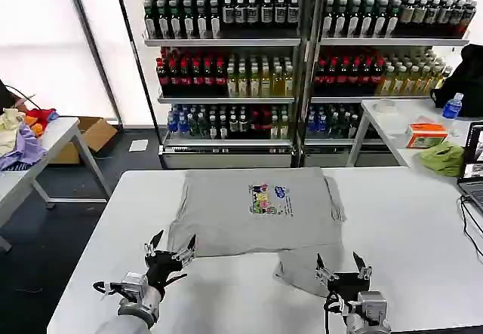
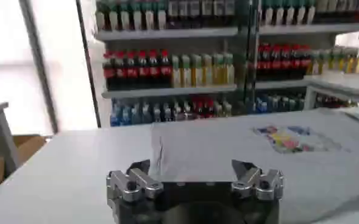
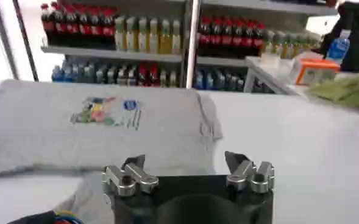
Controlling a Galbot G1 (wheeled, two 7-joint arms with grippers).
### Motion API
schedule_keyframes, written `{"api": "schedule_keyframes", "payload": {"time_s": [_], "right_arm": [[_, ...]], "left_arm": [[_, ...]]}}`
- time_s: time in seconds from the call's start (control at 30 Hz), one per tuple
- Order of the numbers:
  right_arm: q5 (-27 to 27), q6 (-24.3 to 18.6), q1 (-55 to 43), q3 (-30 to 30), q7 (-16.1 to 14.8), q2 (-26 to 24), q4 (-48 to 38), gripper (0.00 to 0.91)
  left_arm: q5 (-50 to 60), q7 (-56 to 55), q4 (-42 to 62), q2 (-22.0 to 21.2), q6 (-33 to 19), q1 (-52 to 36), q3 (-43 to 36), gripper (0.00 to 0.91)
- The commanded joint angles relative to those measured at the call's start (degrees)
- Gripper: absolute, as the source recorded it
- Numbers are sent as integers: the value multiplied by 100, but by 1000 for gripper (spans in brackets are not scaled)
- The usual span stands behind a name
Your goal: Fold and organize the clothes.
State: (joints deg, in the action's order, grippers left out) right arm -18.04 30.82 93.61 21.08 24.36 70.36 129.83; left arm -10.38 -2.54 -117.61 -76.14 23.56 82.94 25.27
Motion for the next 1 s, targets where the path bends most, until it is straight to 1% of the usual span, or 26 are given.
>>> {"api": "schedule_keyframes", "payload": {"time_s": [0.03, 0.27, 0.63, 1.0], "right_arm": [[-56, 32, 191, -83, 142, 40, -20, 907], [7, 32, 183, -161, 156, 169, -177, 907], [65, 10, 225, -136, 159, 215, -315, 907], [210, -93, 247, -211, 60, 313, -568, 907]], "left_arm": [[-44, 34, 266, 63, 129, 24, -23, 907], [-77, 40, 316, 64, 140, 82, -60, 907], [-192, 53, 483, 97, 135, 10, -38, 907], [-184, 70, 599, 121, 135, 74, -12, 907]]}}
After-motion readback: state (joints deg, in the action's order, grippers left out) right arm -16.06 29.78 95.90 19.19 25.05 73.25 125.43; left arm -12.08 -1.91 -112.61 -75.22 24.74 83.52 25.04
